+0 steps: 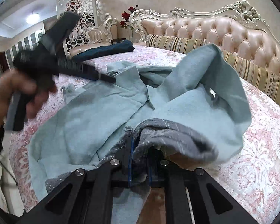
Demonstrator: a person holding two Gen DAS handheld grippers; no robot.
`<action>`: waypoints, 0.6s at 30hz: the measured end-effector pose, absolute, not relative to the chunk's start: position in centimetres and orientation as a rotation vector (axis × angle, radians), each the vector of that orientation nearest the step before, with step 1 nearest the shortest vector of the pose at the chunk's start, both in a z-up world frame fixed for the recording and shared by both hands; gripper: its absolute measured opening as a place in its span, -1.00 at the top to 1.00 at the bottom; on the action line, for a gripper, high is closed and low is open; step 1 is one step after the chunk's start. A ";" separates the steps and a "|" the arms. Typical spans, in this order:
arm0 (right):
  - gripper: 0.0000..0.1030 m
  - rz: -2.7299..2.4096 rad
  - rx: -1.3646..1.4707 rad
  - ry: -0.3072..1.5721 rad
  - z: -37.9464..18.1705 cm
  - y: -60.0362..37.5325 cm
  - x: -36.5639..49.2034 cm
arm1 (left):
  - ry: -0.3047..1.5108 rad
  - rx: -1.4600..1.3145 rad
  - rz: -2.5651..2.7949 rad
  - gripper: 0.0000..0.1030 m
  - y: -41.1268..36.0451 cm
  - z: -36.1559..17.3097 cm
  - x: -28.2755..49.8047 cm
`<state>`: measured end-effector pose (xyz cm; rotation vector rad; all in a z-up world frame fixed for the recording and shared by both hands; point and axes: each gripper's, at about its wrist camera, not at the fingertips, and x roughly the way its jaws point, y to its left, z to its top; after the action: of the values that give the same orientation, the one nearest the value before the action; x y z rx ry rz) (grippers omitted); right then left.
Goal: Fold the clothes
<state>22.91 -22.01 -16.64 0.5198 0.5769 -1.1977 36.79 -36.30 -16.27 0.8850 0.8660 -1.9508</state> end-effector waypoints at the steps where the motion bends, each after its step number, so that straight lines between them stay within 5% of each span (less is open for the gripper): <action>1: 0.74 -1.199 0.516 0.576 -16.6 -21.9 22.9 | 0.868 0.882 -1.958 0.94 -36.0 -16.2 36.8; 10: 0.74 -1.212 0.499 0.569 -16.6 -21.7 22.8 | 0.901 0.675 -1.831 0.95 -27.7 -12.6 48.8; 18: 0.72 -1.212 0.493 0.567 -16.6 -21.6 22.7 | 0.994 0.752 -1.727 0.82 -17.5 -15.7 54.0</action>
<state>22.71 -21.60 -16.63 0.4930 0.5674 -1.2118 53.96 -17.51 -15.71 0.7517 0.9936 -1.7273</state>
